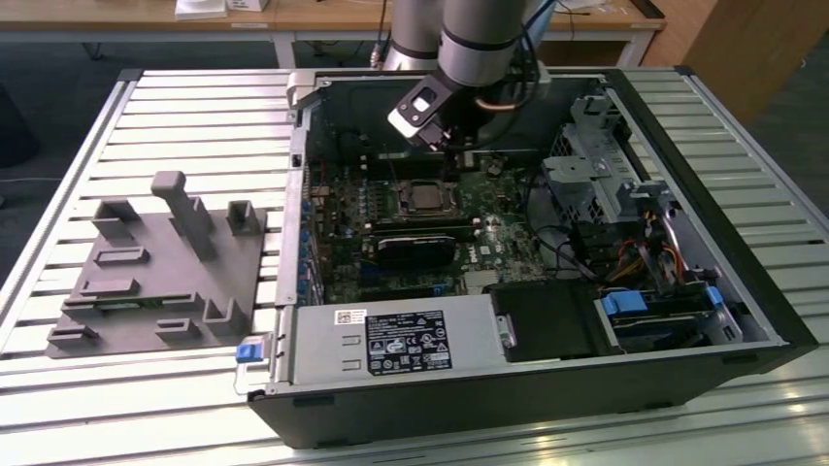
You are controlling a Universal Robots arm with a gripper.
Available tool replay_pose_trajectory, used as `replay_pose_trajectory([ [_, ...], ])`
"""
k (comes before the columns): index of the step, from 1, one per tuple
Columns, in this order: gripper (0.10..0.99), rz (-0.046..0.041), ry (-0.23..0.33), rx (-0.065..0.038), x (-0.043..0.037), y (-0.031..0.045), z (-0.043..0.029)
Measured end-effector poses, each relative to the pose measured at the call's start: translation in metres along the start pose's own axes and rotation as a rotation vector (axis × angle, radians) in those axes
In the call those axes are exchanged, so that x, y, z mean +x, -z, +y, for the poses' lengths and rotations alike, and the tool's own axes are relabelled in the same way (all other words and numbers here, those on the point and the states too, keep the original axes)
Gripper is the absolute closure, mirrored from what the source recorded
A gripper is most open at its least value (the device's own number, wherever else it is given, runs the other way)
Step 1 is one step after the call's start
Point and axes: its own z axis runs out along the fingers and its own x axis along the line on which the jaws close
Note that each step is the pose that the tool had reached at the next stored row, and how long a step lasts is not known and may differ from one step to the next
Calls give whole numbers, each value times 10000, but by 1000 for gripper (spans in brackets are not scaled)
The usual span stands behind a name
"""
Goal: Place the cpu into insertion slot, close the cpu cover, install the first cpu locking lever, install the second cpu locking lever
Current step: 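Close the cpu cover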
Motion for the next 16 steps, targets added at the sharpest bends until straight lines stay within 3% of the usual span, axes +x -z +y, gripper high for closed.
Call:
replay_pose_trajectory([
  [10, 980, 0, 0, 2, -10, -46, -44],
  [16, 980, -1, 1, 2, -10, -63, -165],
])
